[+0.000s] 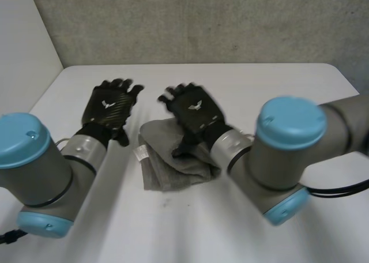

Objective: Fold the towel.

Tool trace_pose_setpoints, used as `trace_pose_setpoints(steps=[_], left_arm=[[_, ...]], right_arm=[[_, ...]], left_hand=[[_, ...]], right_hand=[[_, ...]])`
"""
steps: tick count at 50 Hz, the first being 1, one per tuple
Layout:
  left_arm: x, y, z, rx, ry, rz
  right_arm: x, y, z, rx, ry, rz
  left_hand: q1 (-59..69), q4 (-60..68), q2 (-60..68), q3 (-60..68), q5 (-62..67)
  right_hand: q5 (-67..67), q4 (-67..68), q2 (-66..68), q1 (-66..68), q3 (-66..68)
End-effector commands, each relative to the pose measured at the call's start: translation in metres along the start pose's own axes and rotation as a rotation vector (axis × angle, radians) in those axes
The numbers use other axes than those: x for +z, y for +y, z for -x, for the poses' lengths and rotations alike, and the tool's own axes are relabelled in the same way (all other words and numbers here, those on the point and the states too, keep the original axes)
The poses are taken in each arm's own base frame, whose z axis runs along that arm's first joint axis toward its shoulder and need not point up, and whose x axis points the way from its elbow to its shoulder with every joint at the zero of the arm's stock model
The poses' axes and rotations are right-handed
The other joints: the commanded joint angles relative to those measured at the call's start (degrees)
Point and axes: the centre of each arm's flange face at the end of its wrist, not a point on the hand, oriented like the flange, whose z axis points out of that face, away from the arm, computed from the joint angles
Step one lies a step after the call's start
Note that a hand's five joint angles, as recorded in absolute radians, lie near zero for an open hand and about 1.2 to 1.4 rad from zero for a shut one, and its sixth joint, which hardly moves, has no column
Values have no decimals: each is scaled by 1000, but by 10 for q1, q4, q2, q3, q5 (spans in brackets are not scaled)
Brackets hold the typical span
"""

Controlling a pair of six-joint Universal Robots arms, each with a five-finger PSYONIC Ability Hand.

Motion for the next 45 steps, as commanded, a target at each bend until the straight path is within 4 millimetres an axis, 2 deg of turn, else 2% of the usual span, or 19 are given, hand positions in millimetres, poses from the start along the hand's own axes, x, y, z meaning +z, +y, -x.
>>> trace_pose_setpoints(steps=[1,2,3,5,8,10,16,18,22,26,30,35,37,38,40,41,42,43,45], left_arm=[[7,-24,-30,-99,78,-81],[11,-22,-36,-135,93,-75],[11,-22,-36,-136,93,-75],[16,-15,-46,-200,124,-36],[19,-10,-48,-227,130,-5],[25,3,-54,-270,141,50],[30,20,-58,-321,148,131],[29,34,-61,-327,150,188],[25,48,-62,-318,146,245],[20,63,-51,-309,89,313],[19,65,-47,-291,77,327],[18,45,-41,-238,79,271],[17,17,-37,-232,79,195],[17,17,-36,-232,79,194],[13,-18,-30,-233,73,97],[13,-19,-30,-233,73,97],[11,-38,-24,-237,65,41],[11,-39,-24,-237,65,40],[4,-72,-11,-241,41,-55]], right_arm=[[0,3,-35,328,11,79],[6,12,-36,356,-6,117],[6,12,-36,356,-6,117],[14,31,-39,388,-20,184],[17,39,-43,404,-18,217],[20,54,-45,431,-14,276],[19,62,-53,443,11,304],[20,62,-54,437,15,300],[23,67,-54,428,18,303],[27,73,-57,373,35,313],[26,72,-57,313,32,314],[26,57,-56,261,33,287],[21,26,-67,230,96,228],[21,26,-68,230,96,227],[12,-4,-82,207,178,166],[12,-5,-82,207,179,166],[6,-21,-89,195,220,128],[6,-21,-89,195,221,128],[-6,-46,-111,173,316,58]], left_hand=[[23,26,25,26,7],[23,26,25,26,7],[23,26,25,26,7],[25,28,27,27,8],[25,28,27,27,8],[25,28,27,27,8],[25,28,27,27,8],[25,28,27,27,8],[25,28,27,27,8],[25,28,27,27,8],[25,28,27,27,8],[21,24,23,24,5],[18,21,20,21,2],[18,21,20,21,2],[16,19,18,19,0],[16,19,18,19,0],[13,16,15,16,-3],[13,16,15,16,-3],[11,14,13,14,-5]], right_hand=[[-32,-33,-27,-18,-22],[-32,-33,-27,-18,-22],[-32,-33,-27,-18,-22],[-32,-33,-27,-18,-22],[-32,-33,-27,-18,-22],[-32,-33,-27,-18,-22],[-32,-33,-27,-18,-22],[-32,-33,-27,-18,-22],[-32,-33,-27,-18,-22],[-32,-33,-27,-18,-22],[-32,-33,-27,-18,-22],[-32,-33,-27,-18,-22],[-32,-33,-27,-18,-22],[-32,-33,-27,-18,-22],[-32,-33,-27,-18,-22],[-32,-33,-27,-18,-22],[-32,-33,-27,-18,-22],[-32,-33,-27,-18,-22],[-32,-33,-27,-18,-22]])
